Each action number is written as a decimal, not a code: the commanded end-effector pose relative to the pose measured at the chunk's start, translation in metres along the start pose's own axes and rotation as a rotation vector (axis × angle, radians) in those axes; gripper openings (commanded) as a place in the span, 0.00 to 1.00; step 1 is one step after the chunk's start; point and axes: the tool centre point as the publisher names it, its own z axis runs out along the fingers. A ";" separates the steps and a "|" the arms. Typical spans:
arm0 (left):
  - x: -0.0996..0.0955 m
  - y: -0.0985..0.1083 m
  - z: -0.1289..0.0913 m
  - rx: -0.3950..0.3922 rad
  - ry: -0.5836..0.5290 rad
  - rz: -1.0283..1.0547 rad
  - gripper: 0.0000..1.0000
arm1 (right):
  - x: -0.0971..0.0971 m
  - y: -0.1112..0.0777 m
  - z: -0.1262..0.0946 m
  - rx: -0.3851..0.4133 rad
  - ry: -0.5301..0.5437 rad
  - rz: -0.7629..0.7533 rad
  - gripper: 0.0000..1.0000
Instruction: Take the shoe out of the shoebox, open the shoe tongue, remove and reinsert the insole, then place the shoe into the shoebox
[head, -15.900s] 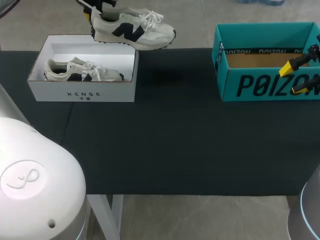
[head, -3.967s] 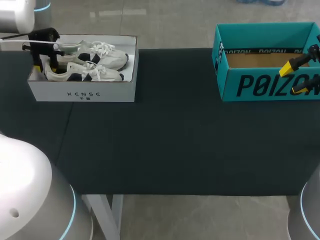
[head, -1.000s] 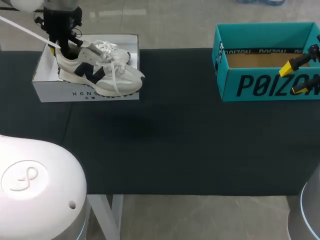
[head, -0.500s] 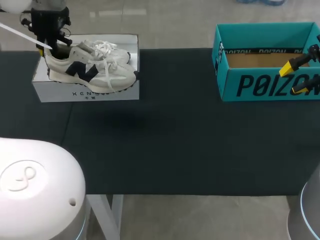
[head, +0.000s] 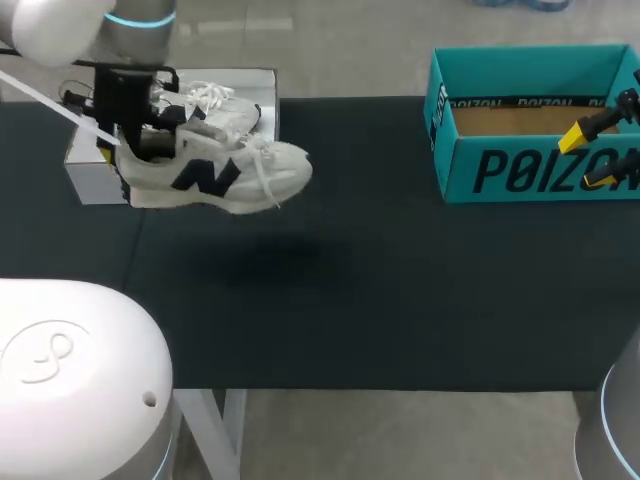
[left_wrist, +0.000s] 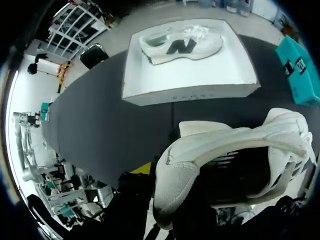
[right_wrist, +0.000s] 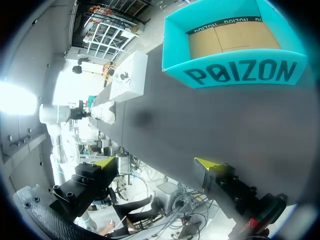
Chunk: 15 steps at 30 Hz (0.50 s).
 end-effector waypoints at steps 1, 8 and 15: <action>0.041 0.012 0.007 0.016 0.006 0.070 0.00 | 0.000 0.001 0.000 0.002 -0.003 0.000 1.00; 0.097 0.029 0.004 0.057 0.004 0.128 0.00 | 0.000 0.001 0.000 0.002 -0.003 0.000 1.00; 0.146 0.045 0.010 0.059 0.008 0.102 0.00 | 0.000 0.001 0.000 0.002 -0.003 0.000 1.00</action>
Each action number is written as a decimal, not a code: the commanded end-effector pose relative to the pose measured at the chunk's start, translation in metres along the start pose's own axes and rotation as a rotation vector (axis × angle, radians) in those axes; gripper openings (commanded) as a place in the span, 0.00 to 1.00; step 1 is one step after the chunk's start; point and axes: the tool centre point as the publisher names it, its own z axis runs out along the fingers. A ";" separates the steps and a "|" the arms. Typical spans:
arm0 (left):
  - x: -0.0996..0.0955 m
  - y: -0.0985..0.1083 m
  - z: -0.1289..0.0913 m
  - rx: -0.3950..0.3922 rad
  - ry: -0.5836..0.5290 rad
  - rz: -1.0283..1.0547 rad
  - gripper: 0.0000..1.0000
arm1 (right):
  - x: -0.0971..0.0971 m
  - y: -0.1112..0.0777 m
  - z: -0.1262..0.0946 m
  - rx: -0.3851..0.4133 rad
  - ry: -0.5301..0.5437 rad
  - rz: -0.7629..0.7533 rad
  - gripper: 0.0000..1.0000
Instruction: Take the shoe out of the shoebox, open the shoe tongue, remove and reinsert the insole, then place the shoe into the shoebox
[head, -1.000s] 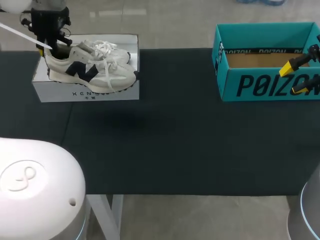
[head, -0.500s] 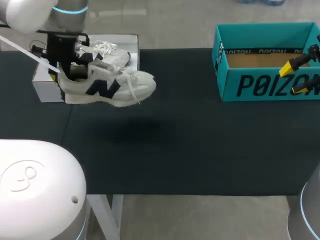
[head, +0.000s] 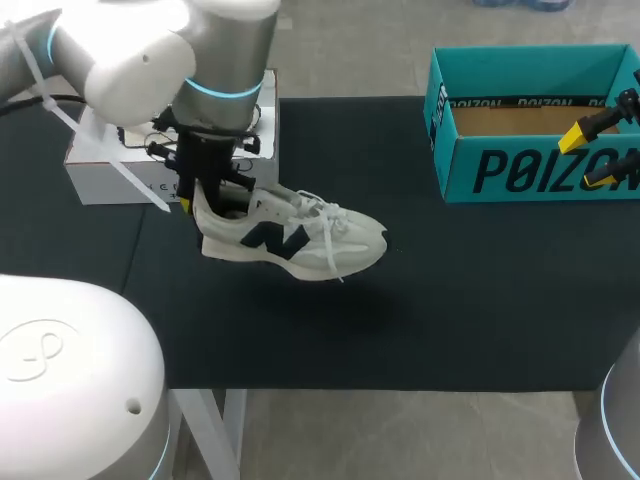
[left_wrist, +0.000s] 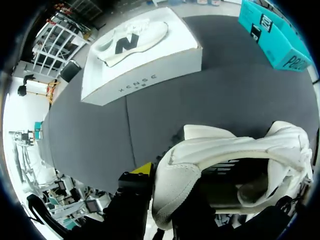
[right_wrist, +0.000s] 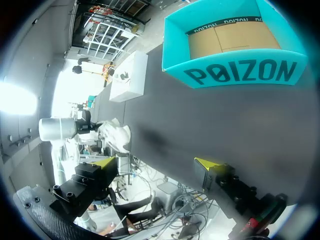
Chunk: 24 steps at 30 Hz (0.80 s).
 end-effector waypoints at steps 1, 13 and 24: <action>0.034 -0.003 0.007 0.008 -0.025 -0.029 0.00 | 0.000 0.001 0.000 0.002 -0.003 0.001 1.00; 0.104 -0.014 0.025 0.007 -0.050 -0.048 0.00 | 0.000 0.001 0.000 0.002 -0.003 0.001 1.00; 0.127 -0.053 0.045 -0.010 -0.040 -0.090 0.00 | 0.000 0.001 0.000 0.002 -0.003 0.001 1.00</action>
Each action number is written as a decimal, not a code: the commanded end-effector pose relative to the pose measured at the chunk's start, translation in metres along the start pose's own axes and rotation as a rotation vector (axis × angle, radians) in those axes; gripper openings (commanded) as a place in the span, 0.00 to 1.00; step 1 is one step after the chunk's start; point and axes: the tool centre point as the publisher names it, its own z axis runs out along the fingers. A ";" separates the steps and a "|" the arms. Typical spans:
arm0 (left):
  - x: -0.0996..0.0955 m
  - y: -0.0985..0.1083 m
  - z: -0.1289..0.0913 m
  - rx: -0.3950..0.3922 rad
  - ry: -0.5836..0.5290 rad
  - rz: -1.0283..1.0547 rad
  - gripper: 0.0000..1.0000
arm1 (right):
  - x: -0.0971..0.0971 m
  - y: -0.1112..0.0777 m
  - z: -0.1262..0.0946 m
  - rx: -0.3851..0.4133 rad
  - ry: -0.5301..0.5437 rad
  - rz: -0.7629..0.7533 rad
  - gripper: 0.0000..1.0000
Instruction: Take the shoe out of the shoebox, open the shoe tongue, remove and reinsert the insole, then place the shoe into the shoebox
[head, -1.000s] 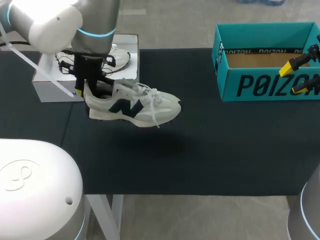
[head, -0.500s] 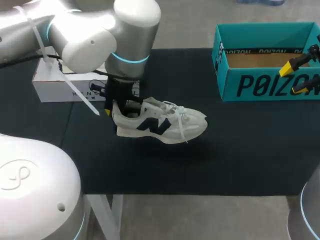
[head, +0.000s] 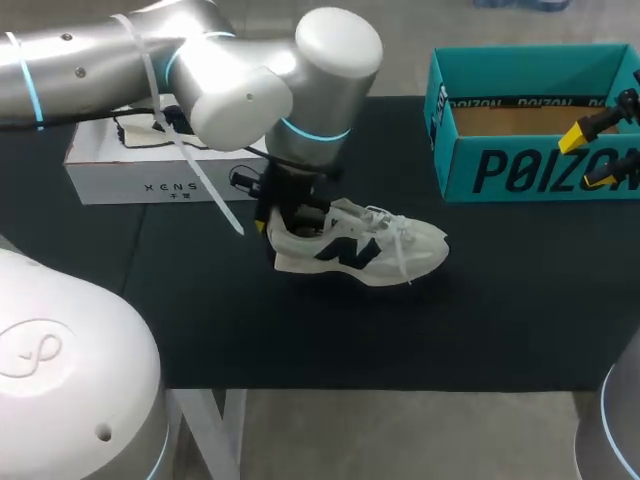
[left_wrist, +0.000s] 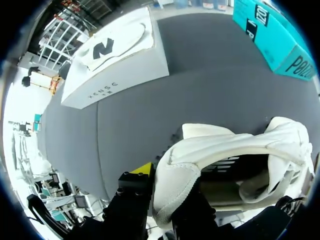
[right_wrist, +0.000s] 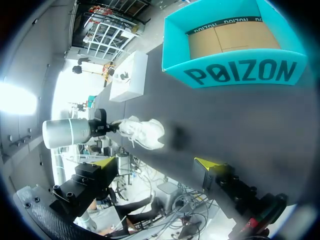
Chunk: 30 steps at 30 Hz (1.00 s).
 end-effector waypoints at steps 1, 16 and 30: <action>0.021 -0.020 0.017 -0.051 -0.016 -0.022 0.00 | 0.000 0.001 0.000 0.002 -0.003 0.001 1.00; 0.033 -0.019 0.064 -0.116 -0.011 0.030 0.00 | 0.000 0.001 0.000 0.002 -0.003 0.001 1.00; -0.010 -0.004 -0.014 -0.080 0.159 0.280 1.00 | 0.000 0.001 0.000 0.002 -0.003 0.001 1.00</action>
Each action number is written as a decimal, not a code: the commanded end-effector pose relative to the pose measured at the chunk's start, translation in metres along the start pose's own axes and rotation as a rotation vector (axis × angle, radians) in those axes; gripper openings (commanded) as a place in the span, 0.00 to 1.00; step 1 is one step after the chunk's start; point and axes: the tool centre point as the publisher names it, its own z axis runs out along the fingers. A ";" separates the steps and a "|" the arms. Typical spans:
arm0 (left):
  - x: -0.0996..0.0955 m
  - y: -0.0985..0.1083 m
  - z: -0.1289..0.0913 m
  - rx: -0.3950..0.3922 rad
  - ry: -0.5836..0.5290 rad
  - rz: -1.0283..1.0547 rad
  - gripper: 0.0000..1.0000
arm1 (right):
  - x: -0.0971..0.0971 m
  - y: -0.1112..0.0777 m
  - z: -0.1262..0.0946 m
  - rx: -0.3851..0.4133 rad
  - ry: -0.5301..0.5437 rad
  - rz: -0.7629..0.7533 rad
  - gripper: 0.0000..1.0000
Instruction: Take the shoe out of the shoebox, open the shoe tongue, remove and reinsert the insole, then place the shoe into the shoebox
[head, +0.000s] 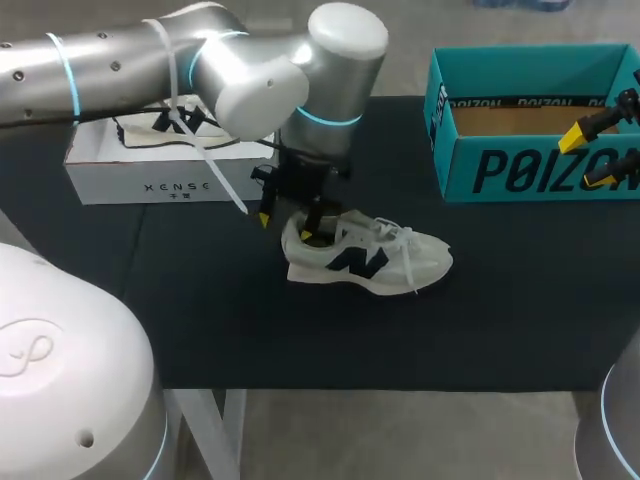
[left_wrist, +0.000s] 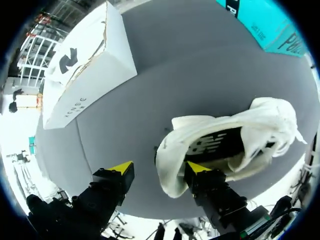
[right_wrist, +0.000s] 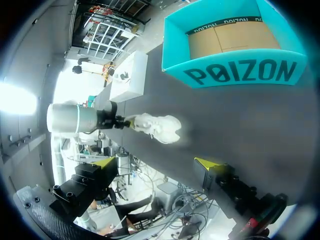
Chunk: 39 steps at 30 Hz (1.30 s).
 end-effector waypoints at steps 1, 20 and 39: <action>-0.031 0.022 -0.029 0.018 0.103 0.076 1.00 | 0.000 0.001 0.000 0.002 -0.003 0.001 1.00; -0.127 0.064 -0.080 0.613 0.604 1.363 1.00 | 0.000 0.001 0.000 0.002 -0.003 0.001 1.00; -0.103 0.074 -0.094 1.143 0.841 1.377 1.00 | 0.000 0.001 0.000 0.002 -0.003 0.001 1.00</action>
